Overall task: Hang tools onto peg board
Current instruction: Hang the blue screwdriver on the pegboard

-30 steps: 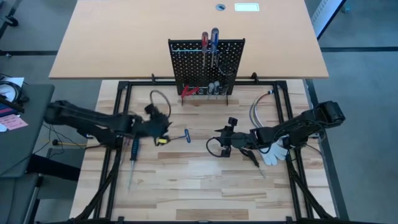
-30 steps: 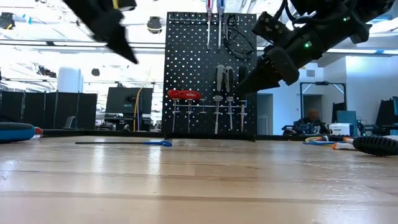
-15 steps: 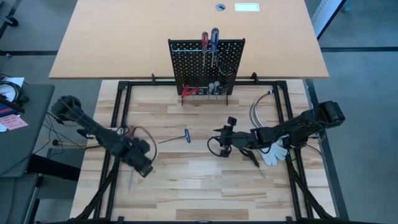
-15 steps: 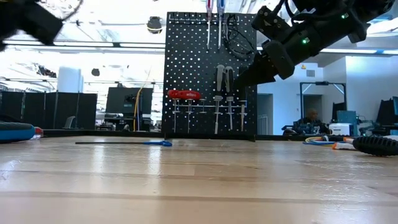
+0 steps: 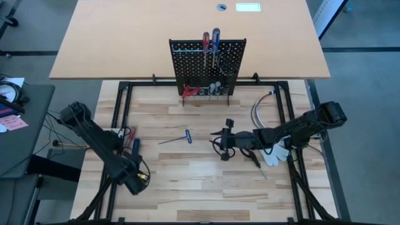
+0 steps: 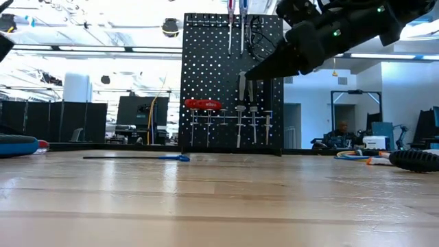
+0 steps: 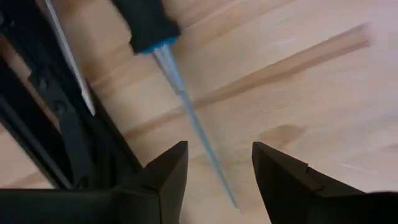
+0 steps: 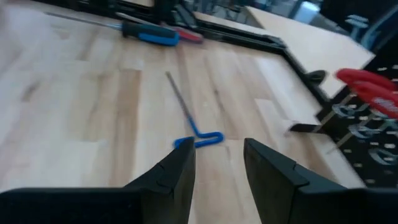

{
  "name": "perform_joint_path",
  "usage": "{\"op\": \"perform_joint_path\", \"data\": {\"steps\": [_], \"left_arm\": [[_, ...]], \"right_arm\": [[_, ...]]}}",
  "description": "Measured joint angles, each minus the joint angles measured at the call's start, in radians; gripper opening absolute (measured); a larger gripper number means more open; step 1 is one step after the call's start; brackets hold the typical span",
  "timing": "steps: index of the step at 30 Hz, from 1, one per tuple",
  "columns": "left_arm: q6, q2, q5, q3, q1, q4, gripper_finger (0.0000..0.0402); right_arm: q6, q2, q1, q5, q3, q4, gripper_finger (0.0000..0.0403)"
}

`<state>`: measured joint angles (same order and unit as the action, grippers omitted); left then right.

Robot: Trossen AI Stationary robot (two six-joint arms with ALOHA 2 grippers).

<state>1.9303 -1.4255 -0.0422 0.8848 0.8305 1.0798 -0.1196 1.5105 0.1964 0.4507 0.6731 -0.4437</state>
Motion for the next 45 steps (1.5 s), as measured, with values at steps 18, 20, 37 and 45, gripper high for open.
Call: {"op": "perform_joint_path", "data": {"steps": [18, 20, 37, 45], "left_arm": [[0.031, -0.121, -0.063, -0.144, 0.044, -0.314, 0.0050], [0.025, -0.119, -0.017, -0.136, 0.043, -0.314, 0.0029], [-0.382, -0.123, 0.507, -0.111, -0.059, -0.665, 0.0002], [-0.782, -0.121, 0.679, -0.109, -0.166, -0.902, 0.0001]], "right_arm": [[0.069, 0.000, 0.193, -0.010, 0.000, 0.100, 0.0143], [0.075, 0.000, 0.213, -0.010, 0.000, 0.100, 0.0143], [0.299, 0.000, 0.310, 0.061, 0.000, 0.226, 0.0143], [0.391, 0.000, 0.342, 0.122, 0.000, 0.286, 0.0143]]}}
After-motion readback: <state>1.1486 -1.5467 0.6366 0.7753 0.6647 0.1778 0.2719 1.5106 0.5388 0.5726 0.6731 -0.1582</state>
